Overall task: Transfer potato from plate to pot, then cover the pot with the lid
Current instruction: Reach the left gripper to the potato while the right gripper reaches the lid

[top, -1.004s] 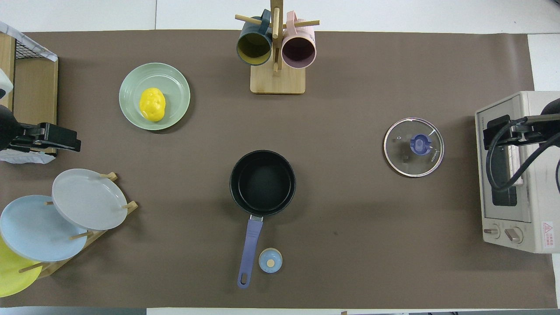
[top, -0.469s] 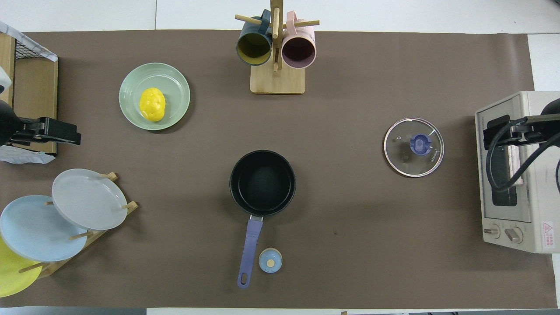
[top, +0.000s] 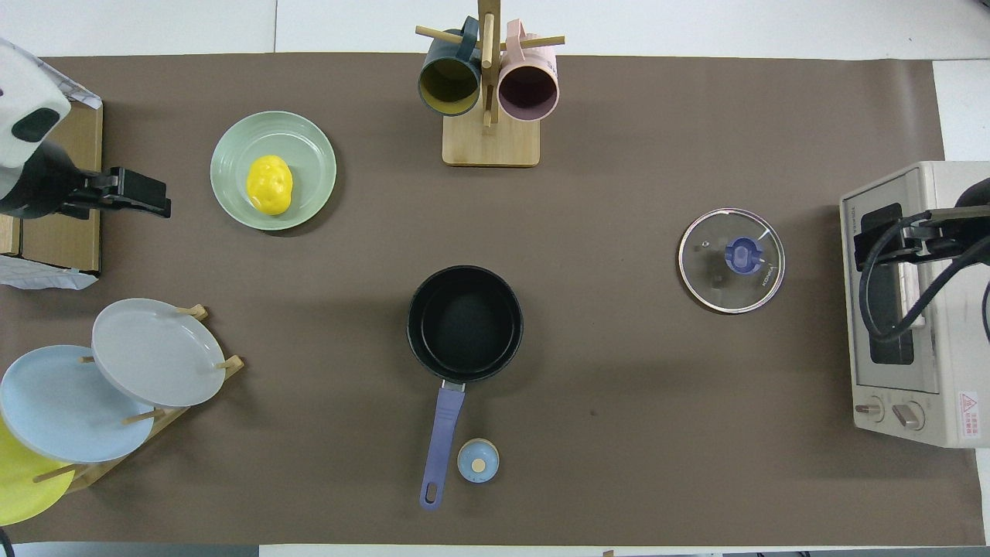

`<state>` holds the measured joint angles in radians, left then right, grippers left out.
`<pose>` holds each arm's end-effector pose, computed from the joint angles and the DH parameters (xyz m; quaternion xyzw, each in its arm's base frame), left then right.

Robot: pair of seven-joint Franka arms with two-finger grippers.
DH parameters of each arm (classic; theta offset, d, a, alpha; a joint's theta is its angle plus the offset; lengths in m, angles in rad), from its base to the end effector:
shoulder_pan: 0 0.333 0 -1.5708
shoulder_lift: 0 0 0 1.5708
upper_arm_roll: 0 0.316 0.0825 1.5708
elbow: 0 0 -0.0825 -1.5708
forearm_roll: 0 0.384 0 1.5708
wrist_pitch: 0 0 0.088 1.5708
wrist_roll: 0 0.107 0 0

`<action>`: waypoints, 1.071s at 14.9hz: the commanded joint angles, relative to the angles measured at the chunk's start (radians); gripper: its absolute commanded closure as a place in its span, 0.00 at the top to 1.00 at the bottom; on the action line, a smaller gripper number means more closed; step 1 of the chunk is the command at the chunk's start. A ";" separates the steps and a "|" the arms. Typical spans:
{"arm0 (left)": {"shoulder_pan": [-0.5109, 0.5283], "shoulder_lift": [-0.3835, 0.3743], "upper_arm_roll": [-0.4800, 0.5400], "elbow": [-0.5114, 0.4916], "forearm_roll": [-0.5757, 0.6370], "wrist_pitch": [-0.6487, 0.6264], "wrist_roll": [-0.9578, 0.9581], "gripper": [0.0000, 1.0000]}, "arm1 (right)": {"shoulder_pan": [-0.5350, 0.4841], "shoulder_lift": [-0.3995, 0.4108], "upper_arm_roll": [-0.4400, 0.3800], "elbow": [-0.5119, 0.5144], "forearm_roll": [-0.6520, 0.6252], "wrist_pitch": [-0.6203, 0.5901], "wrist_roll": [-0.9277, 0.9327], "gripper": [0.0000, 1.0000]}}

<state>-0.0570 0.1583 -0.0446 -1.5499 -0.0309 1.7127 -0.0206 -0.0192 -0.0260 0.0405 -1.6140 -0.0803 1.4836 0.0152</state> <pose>0.6082 -0.0630 0.5547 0.9991 -0.0380 0.0012 0.0189 0.5361 0.0025 0.6117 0.9978 0.0016 -0.0514 0.0416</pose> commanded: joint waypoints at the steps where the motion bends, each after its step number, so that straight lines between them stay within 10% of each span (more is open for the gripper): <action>1: -0.026 0.206 -0.008 0.142 -0.023 0.065 -0.010 1.00 | -0.007 -0.051 0.005 -0.102 0.071 0.053 -0.101 1.00; 4: -0.040 0.303 -0.006 0.140 -0.082 0.189 -0.027 1.00 | 0.019 -0.094 0.009 -0.289 0.100 0.288 -0.132 1.00; 8: -0.075 0.388 -0.001 0.133 -0.061 0.317 -0.107 1.00 | 0.071 0.052 0.007 -0.290 0.100 0.429 -0.208 1.00; 16: -0.102 0.379 0.006 0.032 0.057 0.396 -0.349 1.00 | 0.030 0.224 0.005 -0.420 0.097 0.793 -0.369 1.00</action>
<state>-0.1278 0.5495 -0.0501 -1.4620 -0.0167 2.0390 -0.2690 0.0396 0.1962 0.0390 -1.9920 -0.0001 2.2244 -0.2859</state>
